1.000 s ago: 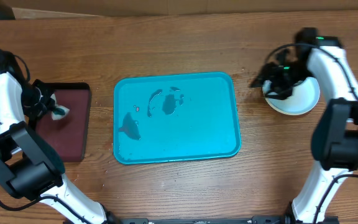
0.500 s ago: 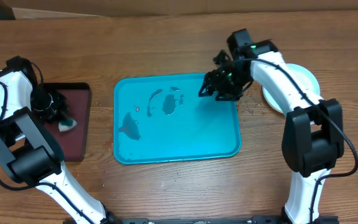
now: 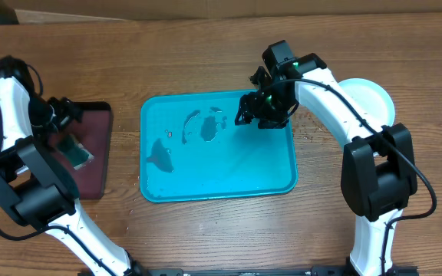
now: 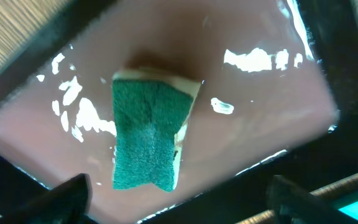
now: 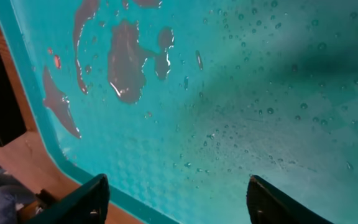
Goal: Clean dirty plates on tray and stack at the side
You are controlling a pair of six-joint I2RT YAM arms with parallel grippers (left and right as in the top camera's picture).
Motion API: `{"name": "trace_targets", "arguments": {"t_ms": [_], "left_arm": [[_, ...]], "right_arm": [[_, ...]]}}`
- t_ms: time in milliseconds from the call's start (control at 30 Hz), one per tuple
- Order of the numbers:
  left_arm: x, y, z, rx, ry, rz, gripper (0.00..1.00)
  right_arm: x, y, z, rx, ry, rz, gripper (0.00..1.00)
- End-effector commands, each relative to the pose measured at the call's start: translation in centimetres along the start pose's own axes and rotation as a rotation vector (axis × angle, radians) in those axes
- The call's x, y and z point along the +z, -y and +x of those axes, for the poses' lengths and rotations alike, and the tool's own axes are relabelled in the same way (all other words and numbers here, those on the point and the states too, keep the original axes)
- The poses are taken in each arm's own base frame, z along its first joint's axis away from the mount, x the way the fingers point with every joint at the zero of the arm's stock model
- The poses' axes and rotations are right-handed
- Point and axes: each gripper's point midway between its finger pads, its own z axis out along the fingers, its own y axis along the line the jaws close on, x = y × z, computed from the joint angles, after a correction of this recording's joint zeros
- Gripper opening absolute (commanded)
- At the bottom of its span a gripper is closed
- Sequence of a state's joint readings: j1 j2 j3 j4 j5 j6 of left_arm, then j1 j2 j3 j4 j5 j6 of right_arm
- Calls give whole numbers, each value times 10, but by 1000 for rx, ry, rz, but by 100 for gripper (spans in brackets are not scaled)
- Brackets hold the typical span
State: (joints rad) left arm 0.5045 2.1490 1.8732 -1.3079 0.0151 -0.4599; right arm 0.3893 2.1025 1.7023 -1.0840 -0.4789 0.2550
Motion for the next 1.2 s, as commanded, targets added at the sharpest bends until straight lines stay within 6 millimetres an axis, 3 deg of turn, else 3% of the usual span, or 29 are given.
{"name": "trace_targets", "arguments": {"t_ms": [0,100,200,233,300,333,833,1033,1067,1100,1133,1167], "left_arm": [[-6,-10,-6,14,28,-44,78],[4,-21,-1,15,16,-103,66],[16,-25,7,16,-14,-119,66],[21,-27,9,16,-23,-124,72],[30,-29,14,16,-38,-129,97],[34,-30,17,16,-46,-133,100],[77,-37,51,-15,-151,-121,98],[89,-37,47,-10,-117,-116,61],[89,-37,45,-11,-109,-117,51],[90,-37,43,-11,-100,-117,25],[90,-37,42,-11,-96,-119,10],[90,-37,42,-11,-96,-119,4]], "right_arm": [[-10,-11,-1,-30,42,10,82],[-5,-18,3,-46,31,10,84],[2,-26,8,-69,17,11,84],[5,-28,10,-79,13,14,85],[10,-35,13,-104,10,20,86],[12,-37,14,-116,11,27,87],[23,-48,18,-181,34,93,93],[23,-46,20,-176,25,97,93],[23,-46,21,-176,23,98,93],[23,-46,21,-175,23,98,93],[23,-46,21,-175,23,98,93],[23,-46,21,-175,23,98,93]]}}
